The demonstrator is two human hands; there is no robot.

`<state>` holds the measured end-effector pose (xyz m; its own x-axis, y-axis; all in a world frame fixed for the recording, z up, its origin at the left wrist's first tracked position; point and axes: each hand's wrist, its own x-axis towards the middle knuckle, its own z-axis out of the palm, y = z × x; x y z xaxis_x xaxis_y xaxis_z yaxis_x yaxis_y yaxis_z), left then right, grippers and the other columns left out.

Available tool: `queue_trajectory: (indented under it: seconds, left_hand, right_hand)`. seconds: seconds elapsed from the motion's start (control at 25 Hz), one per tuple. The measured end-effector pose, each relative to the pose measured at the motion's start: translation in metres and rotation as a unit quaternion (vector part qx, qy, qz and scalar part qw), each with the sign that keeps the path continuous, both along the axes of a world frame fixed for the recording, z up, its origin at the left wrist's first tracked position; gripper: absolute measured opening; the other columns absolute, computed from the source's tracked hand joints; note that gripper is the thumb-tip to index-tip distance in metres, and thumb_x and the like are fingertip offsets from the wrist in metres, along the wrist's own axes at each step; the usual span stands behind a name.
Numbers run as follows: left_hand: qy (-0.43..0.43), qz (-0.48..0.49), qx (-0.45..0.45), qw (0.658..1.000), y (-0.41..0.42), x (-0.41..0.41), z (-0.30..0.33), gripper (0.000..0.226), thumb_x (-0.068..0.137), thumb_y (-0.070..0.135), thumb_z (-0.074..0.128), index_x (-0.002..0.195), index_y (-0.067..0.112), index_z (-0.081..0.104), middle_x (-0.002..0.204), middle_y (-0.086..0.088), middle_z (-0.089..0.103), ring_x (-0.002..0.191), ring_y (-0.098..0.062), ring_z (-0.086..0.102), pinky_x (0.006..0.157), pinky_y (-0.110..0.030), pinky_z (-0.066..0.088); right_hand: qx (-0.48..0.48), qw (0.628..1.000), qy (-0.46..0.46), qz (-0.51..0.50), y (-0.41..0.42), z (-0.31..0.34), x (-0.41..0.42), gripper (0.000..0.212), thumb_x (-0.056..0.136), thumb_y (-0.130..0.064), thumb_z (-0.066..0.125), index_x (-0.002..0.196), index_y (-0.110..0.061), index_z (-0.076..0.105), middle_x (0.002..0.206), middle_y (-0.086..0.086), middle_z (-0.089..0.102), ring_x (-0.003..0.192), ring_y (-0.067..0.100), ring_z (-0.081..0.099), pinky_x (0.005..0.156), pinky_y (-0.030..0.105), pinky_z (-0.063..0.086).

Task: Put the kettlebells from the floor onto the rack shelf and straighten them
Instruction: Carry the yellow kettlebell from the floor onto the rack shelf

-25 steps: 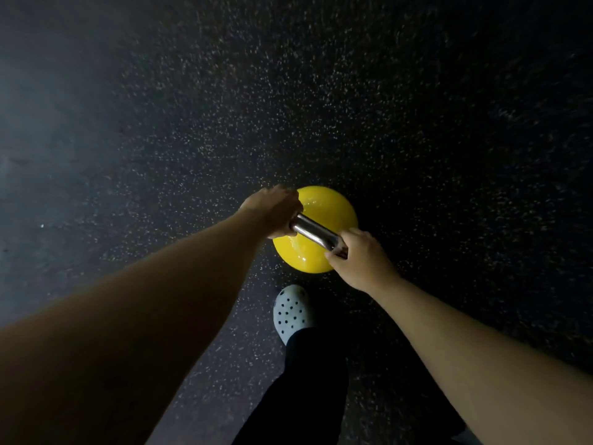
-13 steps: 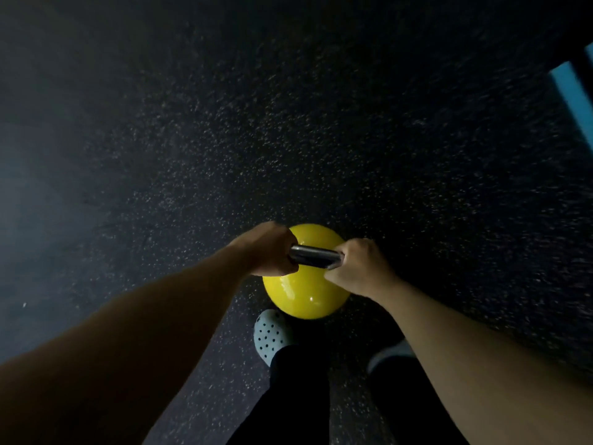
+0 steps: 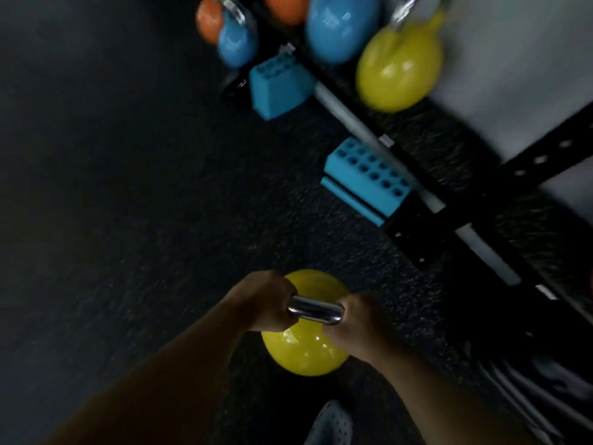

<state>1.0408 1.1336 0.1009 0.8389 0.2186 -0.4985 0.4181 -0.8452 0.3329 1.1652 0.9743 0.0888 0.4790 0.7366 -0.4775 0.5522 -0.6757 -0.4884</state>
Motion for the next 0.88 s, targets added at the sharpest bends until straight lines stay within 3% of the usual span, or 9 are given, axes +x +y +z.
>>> queue_trajectory:
  seconds: [0.12, 0.44, 0.64, 0.88]
  left_hand:
    - [-0.054, -0.054, 0.042, 0.996, 0.017, 0.093, 0.04, 0.03, 0.078, 0.046, 0.062, 0.094, 0.022, 0.07, 0.095, -0.002, 0.074, 0.091, -0.023, 0.069, 0.073, -0.032, 0.051]
    - [-0.206, -0.162, 0.085, 0.961, 0.078, 0.301, 0.117, 0.025, 0.077, 0.039, 0.066, 0.084, 0.016, 0.071, 0.089, -0.01, 0.074, 0.087, -0.033, 0.07, 0.069, -0.036, 0.052]
    - [-0.221, -0.241, 0.088, 0.941, 0.127, 0.405, 0.14, 0.02, 0.079, 0.034, 0.067, 0.085, 0.016, 0.072, 0.09, -0.011, 0.074, 0.086, -0.032, 0.069, 0.065, -0.035, 0.048]
    - [-0.247, -0.252, 0.097, 0.931, 0.146, 0.489, 0.132, 0.019, 0.079, 0.032, 0.067, 0.091, 0.017, 0.071, 0.09, -0.009, 0.072, 0.087, -0.033, 0.068, 0.063, -0.035, 0.048]
  right_hand:
    - [0.047, 0.996, -0.055, -0.059, 0.002, 0.041, 0.077, 0.026, 0.065, -0.033, 0.067, 0.071, -0.008, 0.063, 0.067, 0.007, 0.066, 0.064, 0.026, 0.065, 0.05, 0.037, 0.049]
    - [0.168, 0.944, -0.244, -0.148, 0.041, 0.117, 0.242, 0.021, 0.062, -0.031, 0.062, 0.06, -0.01, 0.067, 0.055, 0.011, 0.065, 0.052, 0.029, 0.063, 0.048, 0.029, 0.046]
    - [0.138, 0.926, -0.278, -0.216, 0.084, 0.134, 0.314, 0.02, 0.071, -0.027, 0.07, 0.08, -0.011, 0.075, 0.073, 0.014, 0.072, 0.072, 0.034, 0.069, 0.061, 0.032, 0.052]
    - [0.134, 0.906, -0.279, -0.29, 0.108, 0.13, 0.373, 0.016, 0.078, -0.022, 0.067, 0.088, -0.014, 0.075, 0.083, 0.015, 0.073, 0.082, 0.034, 0.069, 0.062, 0.024, 0.041]
